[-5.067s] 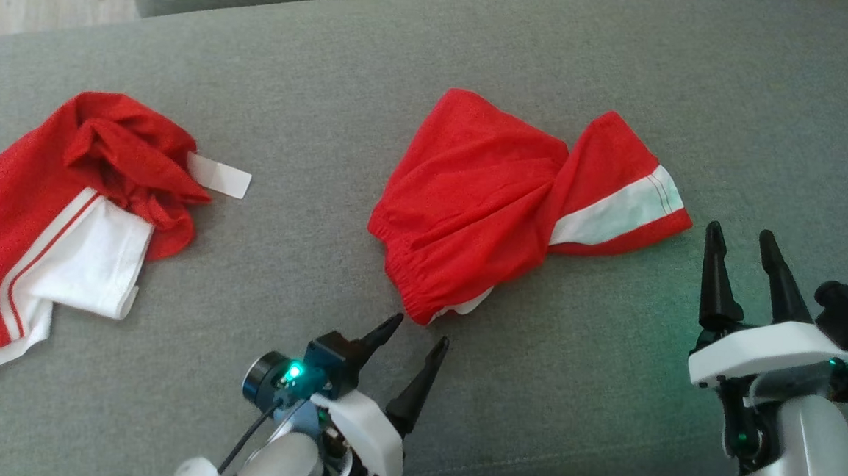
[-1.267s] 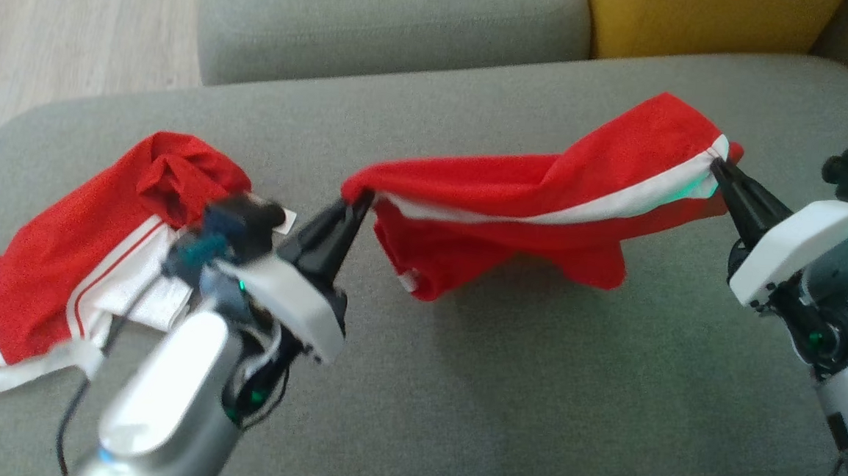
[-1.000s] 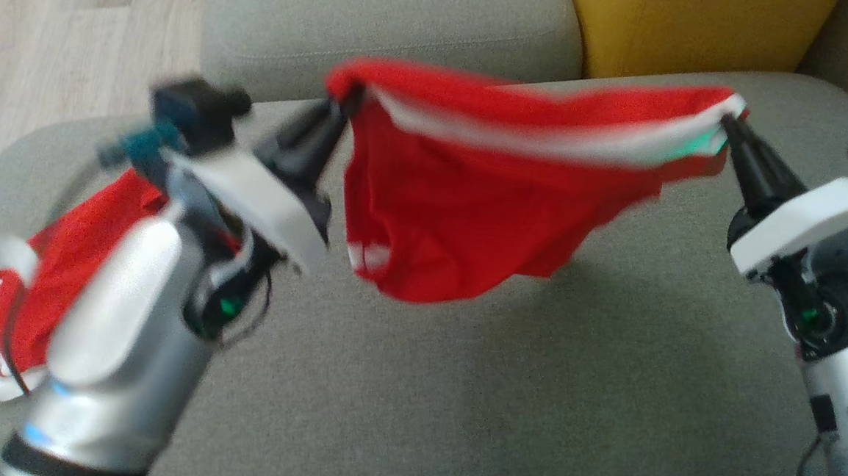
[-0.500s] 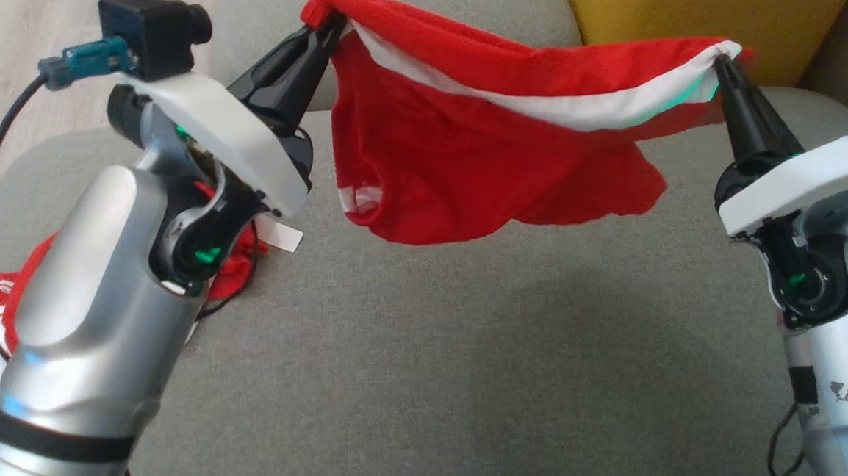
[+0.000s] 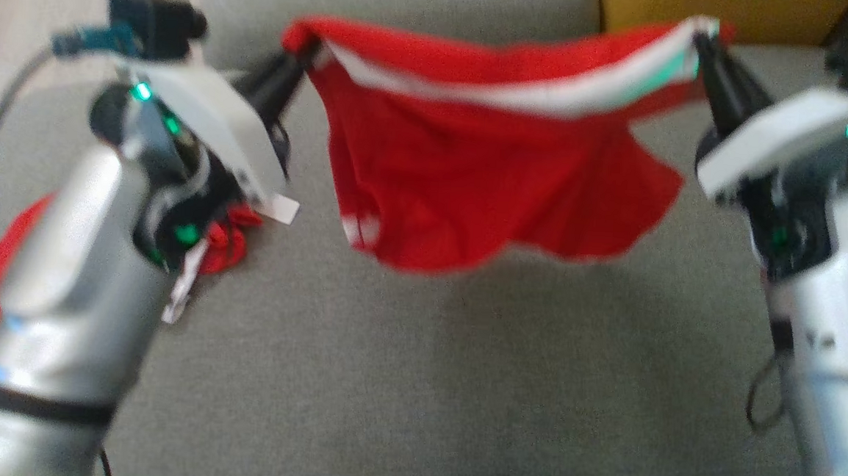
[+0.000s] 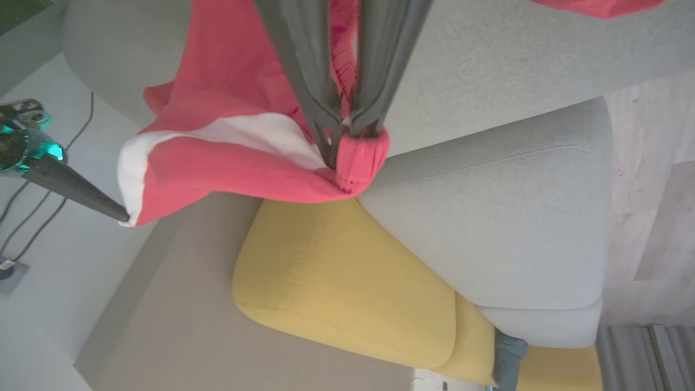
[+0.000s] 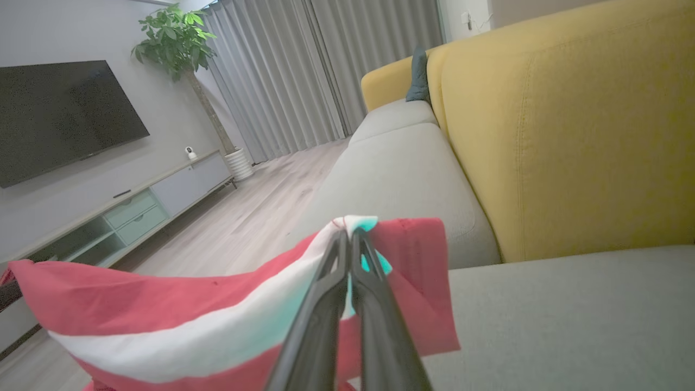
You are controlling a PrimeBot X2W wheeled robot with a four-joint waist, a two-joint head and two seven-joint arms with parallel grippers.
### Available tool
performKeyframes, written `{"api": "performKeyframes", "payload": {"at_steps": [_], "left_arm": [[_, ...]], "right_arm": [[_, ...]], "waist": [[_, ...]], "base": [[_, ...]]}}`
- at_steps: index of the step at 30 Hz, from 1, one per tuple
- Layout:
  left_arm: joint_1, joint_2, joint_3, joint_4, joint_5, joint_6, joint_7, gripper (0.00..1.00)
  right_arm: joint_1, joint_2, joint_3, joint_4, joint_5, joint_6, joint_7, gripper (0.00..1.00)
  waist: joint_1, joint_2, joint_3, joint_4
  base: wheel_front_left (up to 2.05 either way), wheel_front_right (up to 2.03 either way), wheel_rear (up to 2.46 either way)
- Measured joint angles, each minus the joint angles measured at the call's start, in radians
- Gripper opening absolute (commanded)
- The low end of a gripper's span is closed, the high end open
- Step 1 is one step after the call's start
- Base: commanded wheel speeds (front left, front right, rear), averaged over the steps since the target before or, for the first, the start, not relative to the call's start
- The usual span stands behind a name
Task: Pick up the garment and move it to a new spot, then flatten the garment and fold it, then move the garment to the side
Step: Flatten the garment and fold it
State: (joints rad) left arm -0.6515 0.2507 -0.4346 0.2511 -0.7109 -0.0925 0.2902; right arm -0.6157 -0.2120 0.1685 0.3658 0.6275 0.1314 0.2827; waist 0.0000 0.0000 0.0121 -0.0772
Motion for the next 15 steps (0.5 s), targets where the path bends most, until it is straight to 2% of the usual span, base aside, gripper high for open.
{"api": "performKeyframes", "payload": {"at_steps": [3, 7, 11, 15], "left_arm": [[-0.113, 0.002, 0.017, 0.093, 0.010, 0.000, -0.003, 0.00], [-0.303, 0.001, 0.038, 0.224, 0.046, -0.006, -0.075, 0.00], [-0.466, -0.008, 0.052, 0.338, 0.100, -0.015, -0.220, 0.00], [-0.541, -0.046, 0.052, 0.431, 0.112, -0.031, -0.374, 0.00]], "right_arm": [[-0.139, 0.035, -0.002, 0.089, -0.050, 0.000, -0.025, 0.00], [-0.356, 0.087, -0.014, 0.229, -0.126, 0.000, -0.131, 0.00], [-0.500, 0.113, -0.037, 0.356, -0.171, 0.000, -0.274, 0.00], [-0.548, 0.130, -0.042, 0.468, -0.166, 0.000, -0.393, 0.00]], "waist": [[0.0000, 0.0000, 0.050, -0.010], [0.0000, 0.0000, 0.136, -0.029], [0.0001, 0.0000, 0.226, -0.044], [0.0002, 0.0000, 0.299, -0.052]], "base": [[0.00, 0.00, 0.00], [0.00, 0.00, 0.00], [0.00, 0.00, 0.00], [0.00, 0.00, 0.00]]}}
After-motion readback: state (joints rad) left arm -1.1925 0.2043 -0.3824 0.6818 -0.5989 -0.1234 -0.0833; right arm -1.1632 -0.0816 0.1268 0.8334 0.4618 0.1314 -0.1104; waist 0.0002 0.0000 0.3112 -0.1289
